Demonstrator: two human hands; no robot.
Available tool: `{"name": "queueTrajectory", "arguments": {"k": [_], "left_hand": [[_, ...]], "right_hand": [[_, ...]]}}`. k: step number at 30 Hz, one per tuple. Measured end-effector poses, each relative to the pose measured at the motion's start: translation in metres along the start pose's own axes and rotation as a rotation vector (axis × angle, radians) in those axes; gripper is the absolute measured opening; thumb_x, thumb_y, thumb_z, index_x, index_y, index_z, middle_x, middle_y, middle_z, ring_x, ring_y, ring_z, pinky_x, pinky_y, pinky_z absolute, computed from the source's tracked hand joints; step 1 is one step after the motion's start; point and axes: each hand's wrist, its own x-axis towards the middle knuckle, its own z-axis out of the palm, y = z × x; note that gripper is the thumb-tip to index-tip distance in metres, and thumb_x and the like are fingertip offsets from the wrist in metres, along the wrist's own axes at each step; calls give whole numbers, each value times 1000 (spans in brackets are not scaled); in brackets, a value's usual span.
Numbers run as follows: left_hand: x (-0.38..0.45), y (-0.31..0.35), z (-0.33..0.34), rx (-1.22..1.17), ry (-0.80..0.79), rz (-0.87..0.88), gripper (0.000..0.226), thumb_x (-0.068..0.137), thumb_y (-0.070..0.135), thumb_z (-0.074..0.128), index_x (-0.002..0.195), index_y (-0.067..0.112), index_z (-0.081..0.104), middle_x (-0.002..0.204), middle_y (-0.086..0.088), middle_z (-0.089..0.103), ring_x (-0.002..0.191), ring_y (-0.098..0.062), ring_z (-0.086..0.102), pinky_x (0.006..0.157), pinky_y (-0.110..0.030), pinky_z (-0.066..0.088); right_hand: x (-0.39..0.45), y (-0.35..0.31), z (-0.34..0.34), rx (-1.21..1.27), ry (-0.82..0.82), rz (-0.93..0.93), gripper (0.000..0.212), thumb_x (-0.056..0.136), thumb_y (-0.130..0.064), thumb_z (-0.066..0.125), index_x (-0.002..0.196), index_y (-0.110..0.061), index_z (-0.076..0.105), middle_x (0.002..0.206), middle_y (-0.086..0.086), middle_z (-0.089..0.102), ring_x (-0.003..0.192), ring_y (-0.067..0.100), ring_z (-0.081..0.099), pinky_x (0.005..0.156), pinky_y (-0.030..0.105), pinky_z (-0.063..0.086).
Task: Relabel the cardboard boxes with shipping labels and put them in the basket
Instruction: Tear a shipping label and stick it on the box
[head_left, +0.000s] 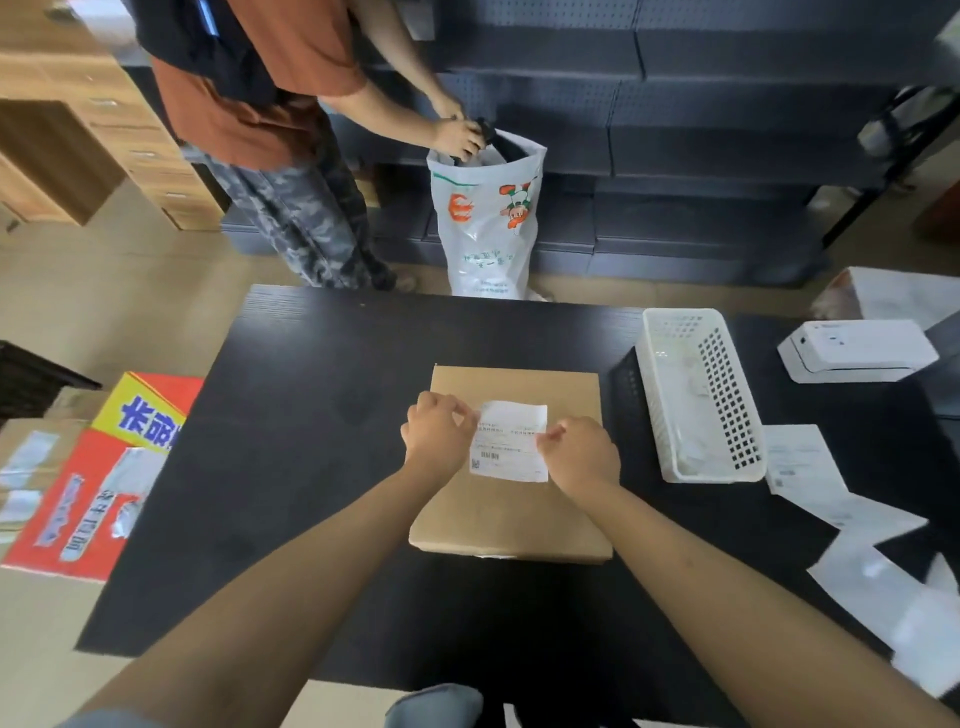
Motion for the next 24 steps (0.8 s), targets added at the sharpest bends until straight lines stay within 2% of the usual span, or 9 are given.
{"name": "queueTrajectory", "arguments": {"k": [3,5,7,10,13,18,20,21,24], "left_hand": [[6,-6,8,9,-13,25,15,95,33,51,96,23,62,122,2,43,114,-19,39,90,-28,25],[10,-11,14,21,-21,46,13,94,32,51,94,24,62,122,3,42,114,-19,37,90,-27,25],[14,-15,19,101,-38,67,16,93,30,51,100,23,63,123,1,41,114,-21,36,91,-29,31],[18,-19,25,128,-22,90,17,92,32,52,99,23,65,121,1,39,112,-21,35,90,-29,31],[19,-20,26,129,16,133,19,91,35,52,99,23,65,120,1,41,112,-22,37,93,-32,30],[7,-22,29,338,125,268,42,89,33,62,122,10,49,131,-9,38,111,-25,42,94,-35,37],[1,-23,26,320,184,388,39,84,23,67,117,9,50,127,-10,43,107,-26,44,93,-34,34],[-1,-23,25,306,184,510,36,80,15,68,112,9,52,123,-10,47,105,-26,46,92,-33,30],[-5,-26,30,332,59,899,37,69,2,69,105,6,59,117,-11,58,106,-32,57,91,-34,30]], "right_hand": [[1,3,8,-60,3,11,20,91,-38,56,94,-21,68,90,-5,61,74,12,57,56,23,43],[3,4,12,-100,9,15,18,91,-37,56,91,-22,66,95,-3,60,77,13,57,62,26,46],[4,5,16,-120,23,14,18,91,-35,54,89,-22,65,98,-2,59,82,15,57,72,33,51],[4,5,19,-163,55,3,18,91,-34,52,91,-21,64,101,0,57,90,18,54,81,36,49],[2,4,26,-209,91,16,25,91,-38,51,101,-17,61,113,4,48,101,22,49,87,36,44],[-6,-1,33,-159,198,135,50,88,-40,60,125,-12,41,129,11,37,114,28,41,93,39,37],[-7,2,31,-244,243,-13,47,88,-31,60,127,-13,43,137,10,35,121,28,38,99,40,34],[-7,4,31,-291,254,-129,45,86,-24,61,127,-12,45,138,9,37,124,28,38,101,39,33],[-6,2,34,-313,205,-364,45,82,-8,59,127,-9,52,137,8,47,126,26,44,102,37,36]]}}
